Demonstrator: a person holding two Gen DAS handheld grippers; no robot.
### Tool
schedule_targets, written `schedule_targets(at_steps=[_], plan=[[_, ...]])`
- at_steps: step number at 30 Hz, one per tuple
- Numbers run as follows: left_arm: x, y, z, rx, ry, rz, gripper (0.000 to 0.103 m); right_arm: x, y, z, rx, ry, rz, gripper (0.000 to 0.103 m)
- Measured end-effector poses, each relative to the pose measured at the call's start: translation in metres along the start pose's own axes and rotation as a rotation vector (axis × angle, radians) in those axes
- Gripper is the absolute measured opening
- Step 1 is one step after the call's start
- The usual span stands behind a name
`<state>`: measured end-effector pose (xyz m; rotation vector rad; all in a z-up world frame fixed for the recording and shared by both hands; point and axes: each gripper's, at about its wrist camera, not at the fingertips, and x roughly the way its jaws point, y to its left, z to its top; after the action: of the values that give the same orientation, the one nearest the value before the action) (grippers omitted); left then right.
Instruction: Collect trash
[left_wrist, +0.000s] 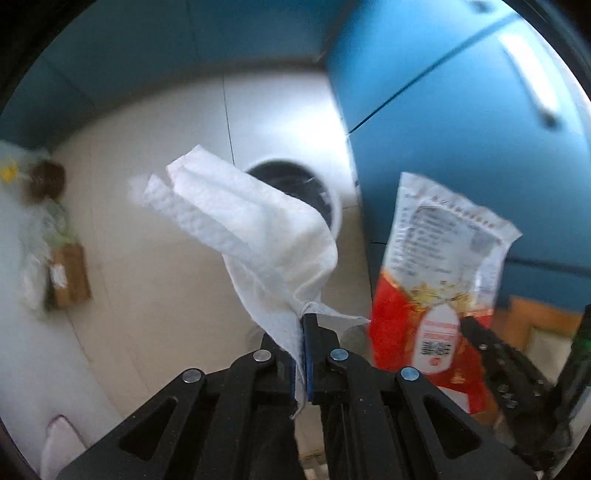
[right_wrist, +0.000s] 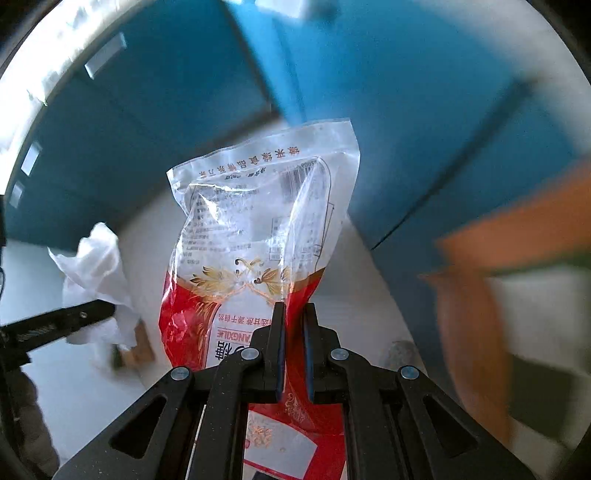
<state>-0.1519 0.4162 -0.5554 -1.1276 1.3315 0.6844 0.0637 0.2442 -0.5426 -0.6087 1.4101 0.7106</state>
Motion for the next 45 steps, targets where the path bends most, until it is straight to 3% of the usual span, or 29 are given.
schedule_targets(at_steps=[6,10,16,18,19,20,21,22,25,26,31,33,38,45], plan=[[0.156,0.037,0.056,-0.082,0.128,-0.088,0.001,0.176,0.027,0.032,-0.071,0.145,-0.097,0.008],[0.238,0.057,0.081,-0.162,0.217,-0.153,0.001,0.260,0.046,0.049,-0.144,0.225,-0.135,0.008],[0.287,0.063,0.097,-0.176,0.269,-0.126,0.006,0.328,0.076,0.059,-0.218,0.310,-0.147,0.013],[0.290,0.062,0.099,-0.181,0.266,-0.112,0.019,0.334,0.084,0.061,-0.218,0.319,-0.138,0.016],[0.288,0.063,0.100,-0.180,0.250,-0.104,0.043,0.335,0.087,0.061,-0.220,0.325,-0.142,0.026],[0.286,0.064,0.100,-0.181,0.234,-0.092,0.079,0.335,0.087,0.062,-0.218,0.329,-0.142,0.034],[0.282,0.071,0.098,-0.183,0.215,-0.089,0.093,0.331,0.080,0.062,-0.202,0.326,-0.112,0.049],[0.278,0.073,0.098,-0.187,0.200,-0.087,0.099,0.327,0.080,0.062,-0.188,0.325,-0.076,0.055],[0.266,0.080,0.093,-0.198,0.174,-0.073,0.099,0.308,0.081,0.062,-0.179,0.302,-0.048,0.062],[0.263,0.081,0.091,-0.193,0.168,-0.056,0.099,0.299,0.063,0.062,-0.178,0.292,-0.044,0.065],[0.235,0.076,0.075,-0.157,0.085,0.055,0.099,0.257,0.059,0.058,-0.220,0.216,-0.043,0.097],[0.219,0.075,0.060,-0.140,0.033,0.103,0.099,0.242,0.058,0.057,-0.237,0.174,-0.047,0.103],[0.161,0.063,0.028,-0.107,-0.116,0.211,0.099,0.198,0.059,0.046,-0.262,0.085,-0.061,0.103],[0.058,0.040,-0.016,-0.091,-0.220,0.216,0.099,0.081,0.058,0.015,-0.274,-0.038,-0.066,0.103]])
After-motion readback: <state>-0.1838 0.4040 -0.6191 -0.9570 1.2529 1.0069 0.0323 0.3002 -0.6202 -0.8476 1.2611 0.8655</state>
